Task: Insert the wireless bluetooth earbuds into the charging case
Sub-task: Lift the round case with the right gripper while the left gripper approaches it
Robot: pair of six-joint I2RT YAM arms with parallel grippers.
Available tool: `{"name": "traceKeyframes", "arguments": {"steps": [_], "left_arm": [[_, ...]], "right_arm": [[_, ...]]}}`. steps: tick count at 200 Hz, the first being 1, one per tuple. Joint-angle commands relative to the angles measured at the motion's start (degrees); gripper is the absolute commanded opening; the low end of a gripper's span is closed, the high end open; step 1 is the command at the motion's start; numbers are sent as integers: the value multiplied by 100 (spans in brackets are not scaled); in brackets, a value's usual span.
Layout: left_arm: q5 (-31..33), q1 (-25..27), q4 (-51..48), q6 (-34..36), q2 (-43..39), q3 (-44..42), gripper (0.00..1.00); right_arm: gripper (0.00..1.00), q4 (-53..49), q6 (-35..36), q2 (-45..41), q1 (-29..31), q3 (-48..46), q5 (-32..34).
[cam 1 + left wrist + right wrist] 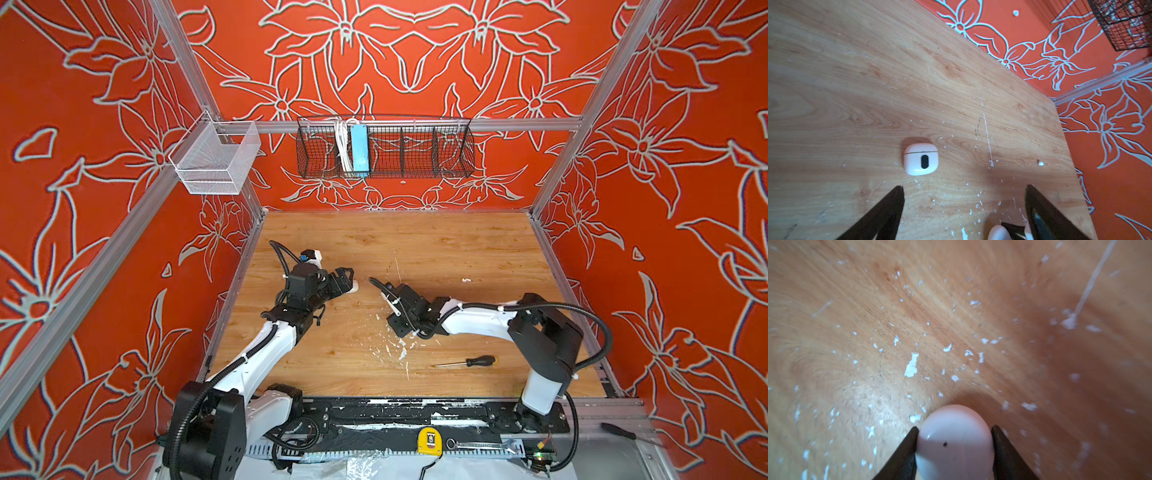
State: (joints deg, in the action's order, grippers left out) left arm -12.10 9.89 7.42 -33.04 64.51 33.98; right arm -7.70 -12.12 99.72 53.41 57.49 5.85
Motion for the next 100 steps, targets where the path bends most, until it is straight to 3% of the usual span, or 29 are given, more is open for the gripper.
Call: {"name": "traceKeyframes", "arguments": {"steps": [1, 40, 68, 100], "left_arm": [[-906, 126, 529, 158, 208, 271, 88], [-1872, 909, 973, 752, 610, 656, 85], [-2505, 1173, 1344, 839, 817, 735, 82], [-2728, 1498, 1277, 1179, 885, 880, 79]], "right_arm": [[39, 325, 298, -873, 45, -228, 506], [39, 878, 758, -2459, 62, -1205, 980], [38, 1121, 1169, -3500, 405, -1715, 1522], [38, 1273, 1580, -4216, 770, -2055, 1978]]}}
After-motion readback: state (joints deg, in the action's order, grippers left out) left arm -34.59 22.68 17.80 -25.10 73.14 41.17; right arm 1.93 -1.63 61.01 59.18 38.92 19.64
